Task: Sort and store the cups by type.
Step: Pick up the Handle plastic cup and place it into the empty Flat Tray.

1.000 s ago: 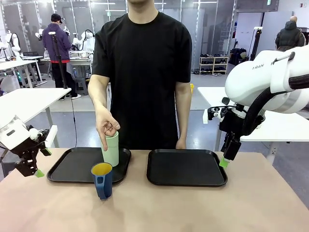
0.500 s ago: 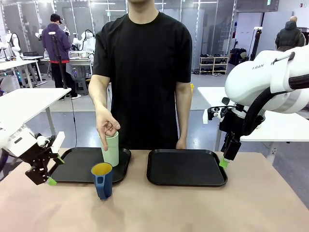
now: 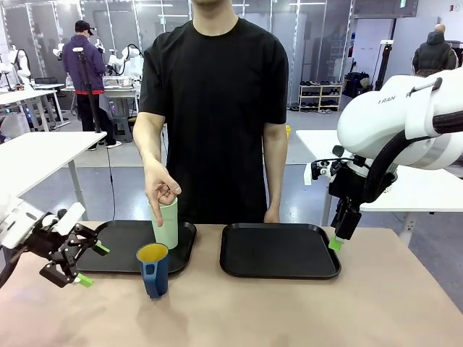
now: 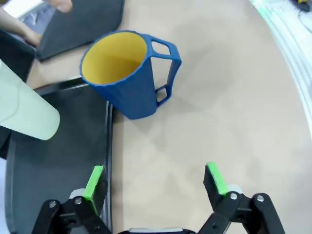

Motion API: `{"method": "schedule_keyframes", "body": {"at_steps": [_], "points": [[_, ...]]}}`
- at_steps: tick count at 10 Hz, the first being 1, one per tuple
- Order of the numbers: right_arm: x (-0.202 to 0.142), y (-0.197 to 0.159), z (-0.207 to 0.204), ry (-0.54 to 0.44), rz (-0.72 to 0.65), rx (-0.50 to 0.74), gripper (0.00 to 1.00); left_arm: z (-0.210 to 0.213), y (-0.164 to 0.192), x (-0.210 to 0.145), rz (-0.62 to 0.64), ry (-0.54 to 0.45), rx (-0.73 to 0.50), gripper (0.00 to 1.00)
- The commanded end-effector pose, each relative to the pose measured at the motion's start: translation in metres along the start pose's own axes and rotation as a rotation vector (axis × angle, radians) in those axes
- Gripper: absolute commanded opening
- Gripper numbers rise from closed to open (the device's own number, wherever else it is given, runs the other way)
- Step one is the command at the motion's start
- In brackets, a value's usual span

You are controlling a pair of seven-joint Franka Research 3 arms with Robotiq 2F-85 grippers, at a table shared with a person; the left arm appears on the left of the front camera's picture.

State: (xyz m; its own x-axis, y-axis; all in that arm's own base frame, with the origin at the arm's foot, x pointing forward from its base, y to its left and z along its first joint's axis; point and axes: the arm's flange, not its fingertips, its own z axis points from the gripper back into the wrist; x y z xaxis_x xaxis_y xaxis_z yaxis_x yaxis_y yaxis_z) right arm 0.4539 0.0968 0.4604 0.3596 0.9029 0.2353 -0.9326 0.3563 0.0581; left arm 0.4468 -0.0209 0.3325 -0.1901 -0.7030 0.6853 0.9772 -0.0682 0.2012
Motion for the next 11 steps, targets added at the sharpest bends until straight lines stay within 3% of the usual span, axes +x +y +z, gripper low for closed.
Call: {"method": "schedule_keyframes", "body": {"at_steps": [1,5,7,11], "points": [[-0.001,0.001,0.002,0.007,-0.003,0.002,1.00,-0.008,0.013,-0.025,-0.003,-0.145,0.006,1.00],[-0.001,0.001,0.002,0.007,-0.003,0.002,1.00,-0.028,0.015,-0.040,-0.001,-0.326,0.006,1.00],[-0.001,0.001,0.002,0.007,-0.003,0.002,1.00,-0.027,0.008,-0.035,0.026,-0.266,0.007,1.00],[-0.001,0.001,0.002,0.007,-0.003,0.002,1.00,-0.028,0.011,-0.037,0.033,-0.276,0.001,1.00]]}}
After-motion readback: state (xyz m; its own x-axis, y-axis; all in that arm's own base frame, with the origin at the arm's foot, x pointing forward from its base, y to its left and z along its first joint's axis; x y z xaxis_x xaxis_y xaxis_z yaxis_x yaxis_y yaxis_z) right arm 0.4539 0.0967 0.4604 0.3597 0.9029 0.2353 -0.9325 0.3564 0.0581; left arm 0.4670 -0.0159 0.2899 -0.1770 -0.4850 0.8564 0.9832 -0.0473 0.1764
